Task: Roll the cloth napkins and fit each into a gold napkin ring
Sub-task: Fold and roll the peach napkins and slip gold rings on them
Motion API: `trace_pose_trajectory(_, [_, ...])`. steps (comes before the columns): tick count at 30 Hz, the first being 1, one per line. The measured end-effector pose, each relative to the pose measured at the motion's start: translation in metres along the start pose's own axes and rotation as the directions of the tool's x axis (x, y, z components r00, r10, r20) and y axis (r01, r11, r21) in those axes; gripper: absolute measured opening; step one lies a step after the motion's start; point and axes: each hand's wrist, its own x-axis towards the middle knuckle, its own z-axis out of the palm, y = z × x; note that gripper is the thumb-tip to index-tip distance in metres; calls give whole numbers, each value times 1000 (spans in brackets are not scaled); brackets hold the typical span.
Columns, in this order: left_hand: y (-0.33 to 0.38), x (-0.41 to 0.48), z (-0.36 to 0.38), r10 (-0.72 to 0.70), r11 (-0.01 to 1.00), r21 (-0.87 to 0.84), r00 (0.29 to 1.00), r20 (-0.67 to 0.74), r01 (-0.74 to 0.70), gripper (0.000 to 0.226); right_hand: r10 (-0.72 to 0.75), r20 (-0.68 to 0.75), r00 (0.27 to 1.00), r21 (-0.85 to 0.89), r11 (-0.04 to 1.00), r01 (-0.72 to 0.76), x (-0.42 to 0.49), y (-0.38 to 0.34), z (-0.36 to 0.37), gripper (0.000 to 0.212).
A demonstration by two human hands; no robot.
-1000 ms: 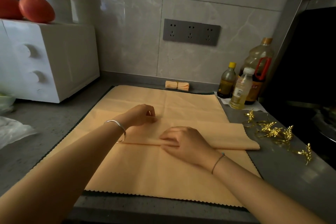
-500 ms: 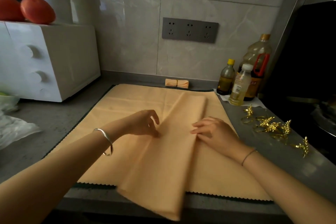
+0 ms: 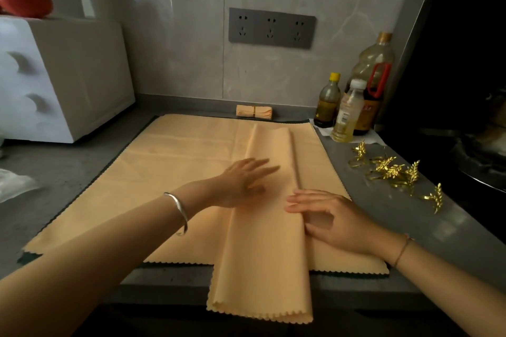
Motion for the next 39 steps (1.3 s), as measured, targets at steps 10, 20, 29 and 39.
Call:
trace_pose_trajectory(10, [14, 23, 20, 63, 995, 62, 985, 158, -74, 44, -162, 103, 981, 83, 985, 154, -10, -19, 8, 47])
trace_pose_trajectory(20, [0, -1, -29, -320, 821, -453, 937, 141, 348, 33, 291, -244, 925, 689, 724, -46, 62, -45, -38, 18])
trace_pose_trajectory(29, [-27, 8, -32, -463, 684, -562, 872, 158, 465, 63, 686, -133, 716, 894, 395, -212, 177, 47, -35, 29])
trace_pose_trajectory(39, [-20, 21, -26, -505, 715, -477, 849, 154, 511, 32, 805, 131, 579, 712, 330, -620, 169, 69, -16, 29])
